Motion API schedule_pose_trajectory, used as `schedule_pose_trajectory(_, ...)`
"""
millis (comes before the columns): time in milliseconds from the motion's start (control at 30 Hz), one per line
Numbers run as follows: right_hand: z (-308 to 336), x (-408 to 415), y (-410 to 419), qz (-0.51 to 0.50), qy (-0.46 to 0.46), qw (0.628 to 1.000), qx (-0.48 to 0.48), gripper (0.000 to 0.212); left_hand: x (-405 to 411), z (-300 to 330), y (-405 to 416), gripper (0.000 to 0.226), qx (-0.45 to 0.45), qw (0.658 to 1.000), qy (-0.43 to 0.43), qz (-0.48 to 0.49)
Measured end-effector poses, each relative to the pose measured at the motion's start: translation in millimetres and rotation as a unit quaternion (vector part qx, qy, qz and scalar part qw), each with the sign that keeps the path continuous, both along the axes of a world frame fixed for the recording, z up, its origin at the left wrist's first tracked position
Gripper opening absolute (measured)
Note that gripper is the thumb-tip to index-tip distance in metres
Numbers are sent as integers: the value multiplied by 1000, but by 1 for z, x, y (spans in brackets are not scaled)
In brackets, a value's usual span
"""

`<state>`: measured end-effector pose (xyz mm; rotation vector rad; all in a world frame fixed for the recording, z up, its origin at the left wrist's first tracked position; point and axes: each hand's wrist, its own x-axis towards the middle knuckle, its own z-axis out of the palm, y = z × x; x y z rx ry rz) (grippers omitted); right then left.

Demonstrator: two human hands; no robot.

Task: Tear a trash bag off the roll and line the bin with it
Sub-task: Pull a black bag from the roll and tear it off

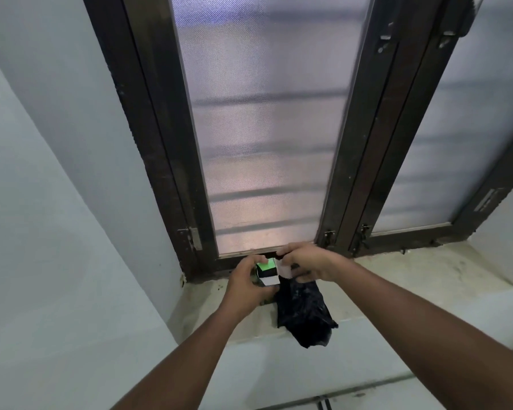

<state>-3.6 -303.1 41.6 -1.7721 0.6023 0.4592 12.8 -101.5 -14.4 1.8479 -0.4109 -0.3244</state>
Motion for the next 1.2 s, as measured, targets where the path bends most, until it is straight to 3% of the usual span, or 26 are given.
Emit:
schedule_pose_trajectory(133,5,-1,-3,-47,-41,995,75,14,6,3,-2,15,-20,999,1,40)
schedule_pose_trajectory(267,16,-2,6,-24,-58,984,165,23,8,4,-6,12,-17,999,1,51)
schedule_pose_trajectory(333,17,0,14,16,-65,993,93,24,8,4,-6,14,-9,999,6,49)
schedule_pose_trajectory(400,16,2,23,56,-90,992,-71,21,6,6,-4,25,1,999,24,36)
schedule_pose_trajectory(467,13,4,34,66,-117,967,-215,20,5,6,1,46,15,1000,28,4)
schedule_pose_trajectory(567,5,3,48,36,-151,951,-268,21,5,7,7,76,29,999,-5,-26)
schedule_pose_trajectory(633,0,1,51,18,-167,944,-284,24,7,6,10,72,43,998,-34,-25)
schedule_pose_trajectory(733,-10,-3,49,-9,-176,959,-224,22,9,3,11,55,34,998,-53,0)
schedule_pose_trajectory(833,-22,-17,51,-80,-183,973,-111,29,10,3,14,38,28,988,-102,114)
schedule_pose_trajectory(933,-39,-33,57,-46,-150,980,-125,50,11,10,19,34,71,962,-138,224)
schedule_pose_trajectory(1033,-59,-37,70,-23,-119,988,-97,55,10,17,27,33,108,942,-125,293)
schedule_pose_trajectory(1100,-68,-31,79,-65,-109,990,-59,51,9,15,34,33,144,935,-104,306)
schedule_pose_trajectory(1200,-72,-18,87,-110,-101,981,-121,48,11,9,49,30,253,925,-78,271)
